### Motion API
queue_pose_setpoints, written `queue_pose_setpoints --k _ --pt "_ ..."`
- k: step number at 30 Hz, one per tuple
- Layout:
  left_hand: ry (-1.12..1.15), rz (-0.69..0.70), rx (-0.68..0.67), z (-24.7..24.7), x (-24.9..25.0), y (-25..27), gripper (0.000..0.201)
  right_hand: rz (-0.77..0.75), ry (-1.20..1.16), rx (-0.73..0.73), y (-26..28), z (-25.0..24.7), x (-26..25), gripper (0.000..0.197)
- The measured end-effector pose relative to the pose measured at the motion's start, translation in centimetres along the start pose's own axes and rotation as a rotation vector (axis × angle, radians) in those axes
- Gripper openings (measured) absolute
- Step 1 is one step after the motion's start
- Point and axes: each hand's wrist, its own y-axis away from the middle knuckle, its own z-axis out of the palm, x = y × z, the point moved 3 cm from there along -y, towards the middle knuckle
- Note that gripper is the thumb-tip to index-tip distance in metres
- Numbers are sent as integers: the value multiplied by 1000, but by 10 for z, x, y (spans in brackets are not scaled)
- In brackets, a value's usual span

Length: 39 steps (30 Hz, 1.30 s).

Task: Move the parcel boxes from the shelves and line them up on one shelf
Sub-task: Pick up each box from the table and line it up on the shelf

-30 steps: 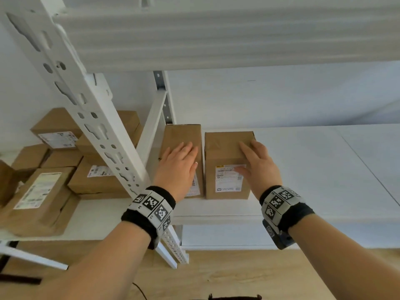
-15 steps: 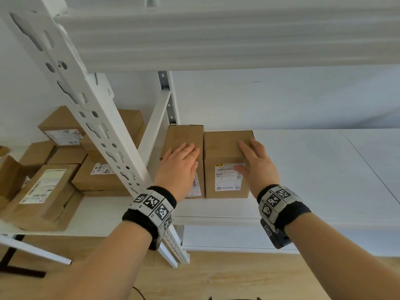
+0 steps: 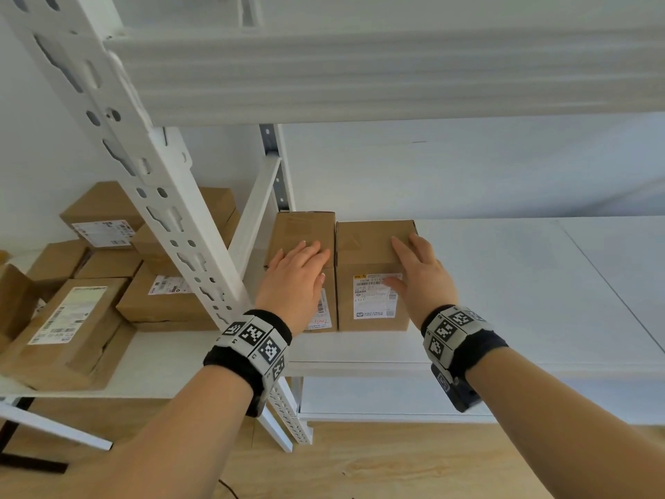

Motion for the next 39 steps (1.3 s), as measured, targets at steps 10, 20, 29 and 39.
queue_pose_setpoints --k 10,20,29,39 --pt "19 -9 -30 -5 2 -4 44 5 -12 -8 5 -2 -3 64" --pt "-82 -63 -34 -19 11 -4 45 -20 22 -27 6 -15 -2 65" --pt "75 -87 114 -36 32 27 40 -146 -15 56 24 -30 -15 60" --pt "140 -298 272 -63 23 103 30 -478 -319 194 59 -18 -86 27"
